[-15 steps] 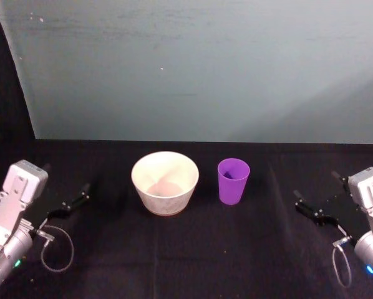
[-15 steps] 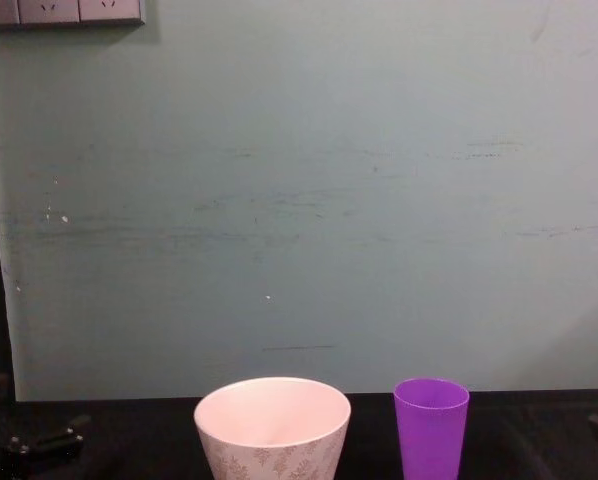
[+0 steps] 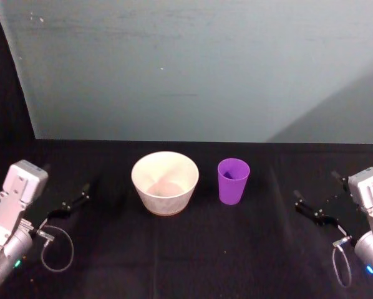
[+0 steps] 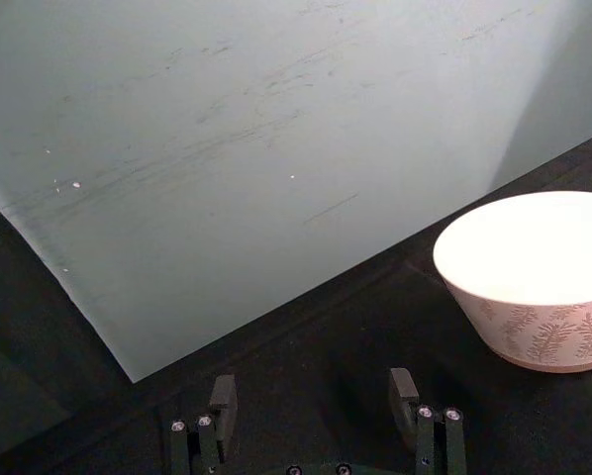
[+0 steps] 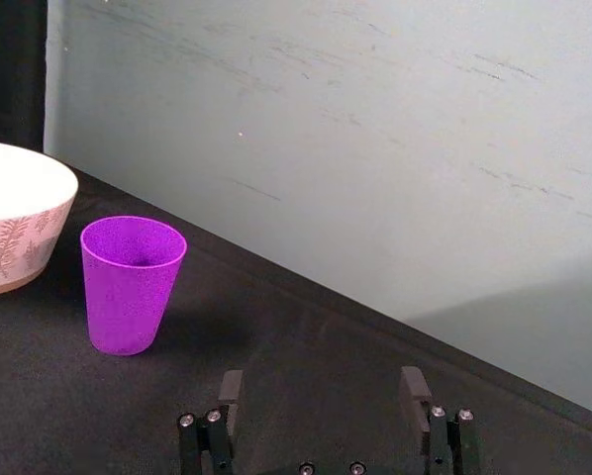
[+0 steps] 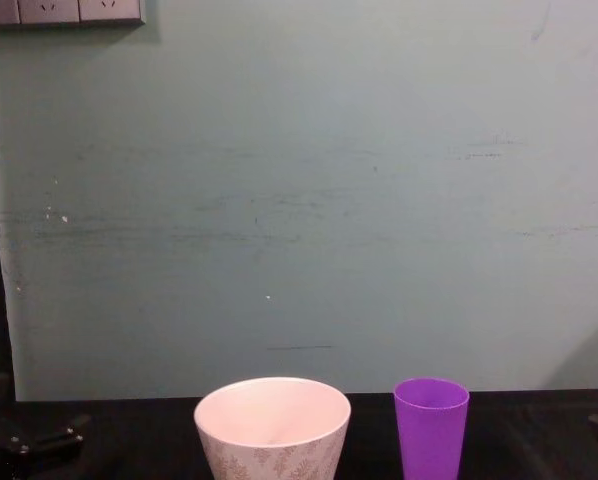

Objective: Pick up the cup and pour the mung beans from the cup into the bowl.

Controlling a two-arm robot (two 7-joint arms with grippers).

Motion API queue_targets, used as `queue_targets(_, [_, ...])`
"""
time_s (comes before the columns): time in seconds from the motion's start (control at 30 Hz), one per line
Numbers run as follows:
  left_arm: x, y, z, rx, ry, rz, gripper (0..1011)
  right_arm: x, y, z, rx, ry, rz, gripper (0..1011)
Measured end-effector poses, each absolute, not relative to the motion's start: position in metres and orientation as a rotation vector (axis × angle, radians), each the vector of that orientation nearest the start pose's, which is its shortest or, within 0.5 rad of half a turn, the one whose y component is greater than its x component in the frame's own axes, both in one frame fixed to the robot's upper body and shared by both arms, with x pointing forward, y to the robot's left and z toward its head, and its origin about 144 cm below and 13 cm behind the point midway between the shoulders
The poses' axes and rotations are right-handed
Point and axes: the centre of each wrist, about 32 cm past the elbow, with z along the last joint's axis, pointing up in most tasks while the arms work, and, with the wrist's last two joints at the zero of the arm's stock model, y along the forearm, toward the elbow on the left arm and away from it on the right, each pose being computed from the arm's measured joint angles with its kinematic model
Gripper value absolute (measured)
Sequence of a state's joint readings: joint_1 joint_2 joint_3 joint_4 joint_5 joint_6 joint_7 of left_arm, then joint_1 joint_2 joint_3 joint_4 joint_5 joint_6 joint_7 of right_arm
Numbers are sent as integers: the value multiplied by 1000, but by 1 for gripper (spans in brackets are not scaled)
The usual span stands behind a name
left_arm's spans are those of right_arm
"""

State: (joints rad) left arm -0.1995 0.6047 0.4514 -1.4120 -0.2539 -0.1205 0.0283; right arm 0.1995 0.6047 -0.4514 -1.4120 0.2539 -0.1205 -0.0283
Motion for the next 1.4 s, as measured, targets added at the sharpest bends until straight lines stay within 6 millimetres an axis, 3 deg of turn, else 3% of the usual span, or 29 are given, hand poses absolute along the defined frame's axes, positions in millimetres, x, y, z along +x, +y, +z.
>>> queue_targets(1.03, [489,310,1140,305,-285,1248,1011,489,-309,1139,-304,-284,-1247,1004])
queue_targets(1.4, [489,310,1140,304,-285,1248,1011,505,-279,1124,-280,-250,-1149,1004])
